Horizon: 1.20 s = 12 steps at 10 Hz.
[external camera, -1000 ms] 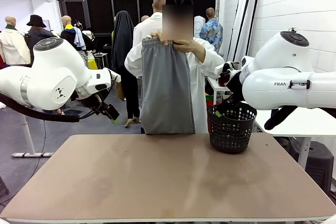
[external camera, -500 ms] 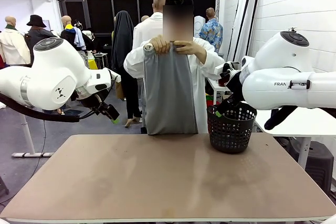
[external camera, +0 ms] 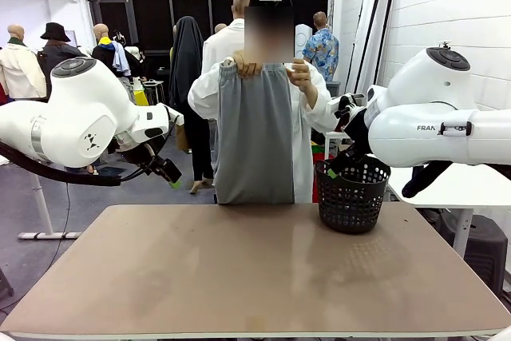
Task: Fold the training pants.
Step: Grab both ends of the Training pants handed by a person.
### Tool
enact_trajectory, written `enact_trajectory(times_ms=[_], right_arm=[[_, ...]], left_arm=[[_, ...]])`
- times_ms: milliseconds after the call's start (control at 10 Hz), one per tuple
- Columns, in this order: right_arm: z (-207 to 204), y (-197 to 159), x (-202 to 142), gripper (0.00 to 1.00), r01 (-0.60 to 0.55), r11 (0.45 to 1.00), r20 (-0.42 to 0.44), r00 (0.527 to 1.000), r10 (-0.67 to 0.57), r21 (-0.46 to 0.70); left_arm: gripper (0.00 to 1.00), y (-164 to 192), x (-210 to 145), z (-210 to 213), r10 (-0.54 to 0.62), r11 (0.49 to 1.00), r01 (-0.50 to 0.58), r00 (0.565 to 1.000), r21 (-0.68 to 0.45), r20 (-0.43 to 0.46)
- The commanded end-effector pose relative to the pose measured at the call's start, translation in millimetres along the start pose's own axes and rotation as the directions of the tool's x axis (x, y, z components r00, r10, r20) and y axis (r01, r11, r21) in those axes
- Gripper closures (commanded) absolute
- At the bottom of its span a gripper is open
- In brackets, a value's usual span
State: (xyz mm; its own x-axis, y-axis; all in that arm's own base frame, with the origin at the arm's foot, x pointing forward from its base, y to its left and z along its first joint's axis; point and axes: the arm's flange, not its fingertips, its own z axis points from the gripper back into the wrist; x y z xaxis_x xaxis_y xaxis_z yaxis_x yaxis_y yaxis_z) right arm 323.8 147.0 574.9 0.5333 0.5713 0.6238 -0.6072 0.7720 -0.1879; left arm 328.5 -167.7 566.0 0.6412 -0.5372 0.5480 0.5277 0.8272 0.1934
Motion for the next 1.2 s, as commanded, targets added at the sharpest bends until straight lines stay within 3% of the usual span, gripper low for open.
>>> enact_trajectory(times_ms=[0,1100], right_arm=[[-0.1,0.2,0.1,0.00,-0.001,1.000,0.001,1.000,0.001,0.003],[-0.1,0.2,0.1,0.00,-0.001,1.000,0.001,1.000,0.001,0.003]], left_arm=[[0.00,0.1,0.6,0.6,0.010,1.000,-0.010,1.000,-0.004,0.007],[0.00,0.1,0.6,0.6,0.010,1.000,-0.010,1.000,-0.004,0.007]])
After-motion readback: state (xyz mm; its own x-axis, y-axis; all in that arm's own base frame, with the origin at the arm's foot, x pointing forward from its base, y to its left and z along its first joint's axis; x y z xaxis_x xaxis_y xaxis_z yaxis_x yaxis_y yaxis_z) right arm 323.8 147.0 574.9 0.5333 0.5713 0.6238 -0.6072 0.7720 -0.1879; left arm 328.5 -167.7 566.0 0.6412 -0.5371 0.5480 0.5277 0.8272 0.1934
